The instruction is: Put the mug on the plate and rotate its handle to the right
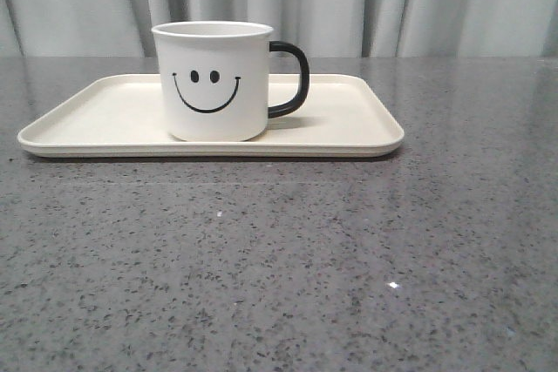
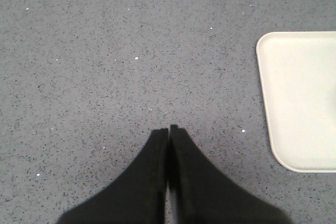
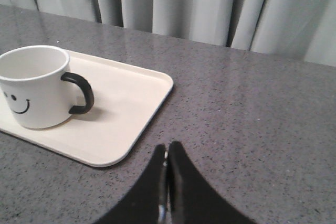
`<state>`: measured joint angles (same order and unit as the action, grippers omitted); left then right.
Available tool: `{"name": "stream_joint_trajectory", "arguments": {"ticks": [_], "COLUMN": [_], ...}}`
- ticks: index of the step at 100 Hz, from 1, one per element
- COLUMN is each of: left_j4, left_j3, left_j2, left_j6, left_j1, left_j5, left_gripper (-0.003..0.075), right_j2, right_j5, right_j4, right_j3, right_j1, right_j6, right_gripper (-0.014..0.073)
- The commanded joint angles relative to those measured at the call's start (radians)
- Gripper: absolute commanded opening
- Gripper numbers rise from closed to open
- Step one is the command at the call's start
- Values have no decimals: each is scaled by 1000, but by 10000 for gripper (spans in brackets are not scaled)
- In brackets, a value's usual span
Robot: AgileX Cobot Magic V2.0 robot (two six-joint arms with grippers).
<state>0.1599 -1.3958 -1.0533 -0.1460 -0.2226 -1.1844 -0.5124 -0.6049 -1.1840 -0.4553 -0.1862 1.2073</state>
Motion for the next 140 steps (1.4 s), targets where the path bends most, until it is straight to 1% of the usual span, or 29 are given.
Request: {"name": "stream_joint_trajectory", "arguments": {"ticks": [1,14,28,46,60,72,115,120,140], "left_j4": [34,51,51,51,78,104,104,86,71], "left_j3": [-26,-26,-26,-26,-26,-26,-26,-26,-24], "left_j2": [16,16,16,16,16,14,14,14,24], "left_j6": [4,4,4,-9,-10,-10,-12,-16,-13], "left_j1": [-4,-4,-4,-4,-4,-4,-4,-4,-2], "left_j5": [64,68,75,62,67,33,37,39,123], "left_gripper": [-20,-20,-20,-20,-20,-20,-20,-20,-20], "right_j2": [1,1,1,1,1,1,1,1,1], "right_j5": [4,-64,-94,-96,-96,-96,-95,-95,-95], "right_j4": [-68,-91,-91,-91,-91,-91,-91,-91,-91], "right_j3": [-22,-22,-22,-22,-22,-22,-22,-22,-22], "right_j1": [19,23,23,23,23,23,23,23,23], "right_j6": [11,11,11,11,11,11,11,11,11], "right_gripper": [-62,-62,-62,-62,-62,-62,-62,-62,-62]}}
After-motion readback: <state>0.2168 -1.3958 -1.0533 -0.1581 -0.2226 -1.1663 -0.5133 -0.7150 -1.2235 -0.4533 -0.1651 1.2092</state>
